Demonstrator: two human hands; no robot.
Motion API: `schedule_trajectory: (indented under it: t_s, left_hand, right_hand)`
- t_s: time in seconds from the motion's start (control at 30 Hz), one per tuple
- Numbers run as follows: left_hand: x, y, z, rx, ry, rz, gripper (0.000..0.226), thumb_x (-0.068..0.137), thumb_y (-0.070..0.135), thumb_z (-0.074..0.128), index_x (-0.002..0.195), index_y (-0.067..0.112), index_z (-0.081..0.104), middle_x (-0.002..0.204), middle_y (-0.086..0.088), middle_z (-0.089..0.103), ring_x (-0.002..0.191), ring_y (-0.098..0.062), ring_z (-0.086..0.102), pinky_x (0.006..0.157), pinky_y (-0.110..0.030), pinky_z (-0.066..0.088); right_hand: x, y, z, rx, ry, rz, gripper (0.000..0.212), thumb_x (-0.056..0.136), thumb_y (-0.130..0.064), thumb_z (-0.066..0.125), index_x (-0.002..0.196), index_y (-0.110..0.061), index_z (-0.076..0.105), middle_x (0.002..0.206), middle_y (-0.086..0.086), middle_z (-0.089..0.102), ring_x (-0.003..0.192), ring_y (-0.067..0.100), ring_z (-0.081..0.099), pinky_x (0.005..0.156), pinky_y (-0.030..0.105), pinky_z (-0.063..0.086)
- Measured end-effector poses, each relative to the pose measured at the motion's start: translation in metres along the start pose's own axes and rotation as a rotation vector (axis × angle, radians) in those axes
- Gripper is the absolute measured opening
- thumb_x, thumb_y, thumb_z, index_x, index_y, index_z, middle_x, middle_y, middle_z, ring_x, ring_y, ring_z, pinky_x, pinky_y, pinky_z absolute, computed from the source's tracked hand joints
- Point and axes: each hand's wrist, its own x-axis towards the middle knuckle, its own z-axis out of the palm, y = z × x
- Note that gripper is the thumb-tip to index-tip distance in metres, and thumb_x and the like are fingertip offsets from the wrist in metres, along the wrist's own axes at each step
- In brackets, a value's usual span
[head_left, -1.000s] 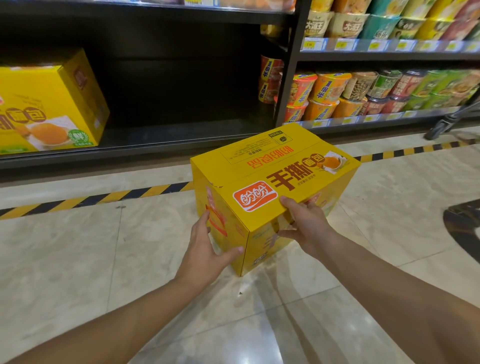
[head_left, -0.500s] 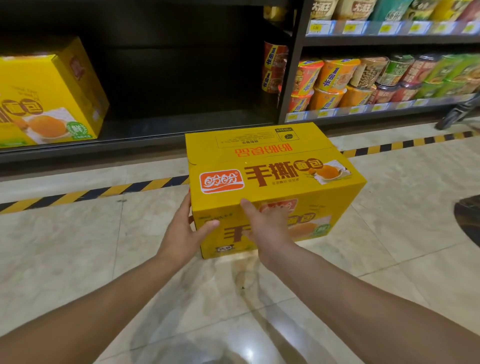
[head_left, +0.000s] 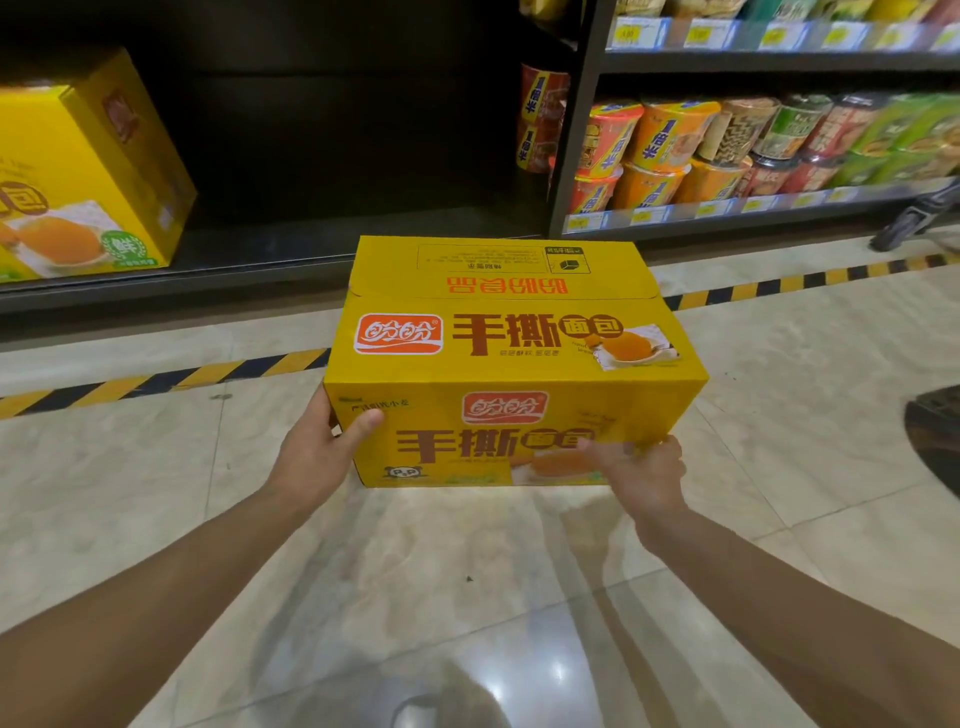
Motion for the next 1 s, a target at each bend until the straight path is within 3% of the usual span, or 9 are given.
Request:
schedule_trajectory:
  t_s: [0.07,0.1,0.17,0.23,0.33,0.5,0.7,0.87,1.0]
  left_hand:
    - [0.003,-0.002,0.001,0.009,0.003,-0.006,0.061,0.101,0.044,0.06,0.157,0.039,0.037,0.146,0.014,0.054,0.14,-0.023,0.051,0.113,-0.051,0.042]
    - [0.004,-0.005,0.001,0.014,0.003,-0.013,0.06,0.1,0.046,0.06,0.156,0.041,0.037,0.145,0.015,0.054,0.138,-0.02,0.051,0.113,-0.051,0.043]
    - [0.006,-0.012,0.001,0.028,-0.007,-0.03,0.059,0.096,0.051,0.062,0.15,0.048,0.037,0.144,0.017,0.056,0.133,-0.015,0.053,0.111,-0.05,0.044]
    - [0.006,-0.022,0.003,0.043,-0.038,-0.054,0.062,0.091,0.052,0.068,0.146,0.048,0.038,0.14,0.016,0.06,0.128,-0.014,0.057,0.11,-0.049,0.048]
    - [0.007,-0.036,0.012,0.096,-0.089,-0.11,0.069,0.089,0.046,0.076,0.149,0.037,0.043,0.133,0.014,0.063,0.122,-0.017,0.061,0.108,-0.047,0.05]
    - [0.013,-0.048,0.027,0.081,-0.077,-0.19,0.066,0.089,0.044,0.079,0.148,0.034,0.051,0.138,0.006,0.067,0.124,-0.026,0.064,0.108,-0.051,0.05]
    - [0.013,-0.043,0.02,0.049,-0.041,-0.216,0.066,0.083,0.054,0.081,0.142,0.034,0.059,0.134,0.003,0.071,0.122,-0.028,0.066,0.108,-0.055,0.051]
    - [0.004,-0.021,0.003,0.05,-0.02,-0.199,0.065,0.086,0.05,0.079,0.144,0.028,0.058,0.138,0.001,0.068,0.121,-0.027,0.064,0.102,-0.046,0.051]
    - [0.001,-0.002,-0.018,0.1,-0.016,-0.148,0.056,0.093,0.041,0.075,0.143,0.021,0.06,0.137,-0.001,0.068,0.11,-0.02,0.062,0.09,-0.036,0.048]
  right_hand:
    - [0.009,0.009,-0.011,-0.037,-0.021,0.01,0.127,0.069,-0.042,0.098,0.16,-0.001,0.02,0.159,0.025,0.029,0.149,0.041,0.033,0.11,0.054,0.045]
    - [0.016,0.014,-0.015,-0.064,-0.04,-0.026,0.118,0.072,-0.039,0.097,0.159,-0.002,0.026,0.157,0.023,0.034,0.147,0.039,0.038,0.109,0.053,0.047]
    - [0.029,0.022,-0.018,-0.052,-0.095,-0.117,0.08,0.074,-0.028,0.097,0.139,-0.011,0.053,0.133,0.01,0.064,0.122,0.028,0.065,0.096,0.043,0.059]
    - [0.037,0.024,-0.02,-0.039,-0.163,-0.176,0.058,0.076,-0.021,0.095,0.122,-0.022,0.059,0.11,-0.001,0.074,0.097,0.011,0.073,0.075,0.024,0.059]
    - [0.045,0.029,-0.018,-0.011,-0.218,-0.202,0.07,0.075,-0.028,0.096,0.133,-0.02,0.057,0.112,-0.002,0.077,0.098,0.01,0.075,0.076,0.026,0.056]
    - [0.048,0.034,-0.021,-0.02,-0.282,-0.252,0.045,0.081,-0.015,0.09,0.119,-0.026,0.069,0.102,-0.005,0.082,0.091,0.003,0.076,0.072,0.013,0.055]
    - [0.039,0.022,-0.029,-0.07,-0.286,-0.254,0.018,0.083,-0.038,0.088,0.1,-0.031,0.085,0.094,-0.015,0.081,0.094,-0.001,0.074,0.094,0.036,0.057]
    - [0.029,0.012,-0.044,-0.143,-0.196,-0.309,0.033,0.079,-0.057,0.086,0.098,-0.03,0.081,0.091,-0.014,0.08,0.091,0.007,0.075,0.086,0.039,0.061]
    - [0.02,-0.009,-0.055,-0.089,-0.165,-0.372,0.024,0.083,-0.047,0.085,0.1,-0.03,0.08,0.085,-0.016,0.08,0.085,0.003,0.076,0.078,0.032,0.061]
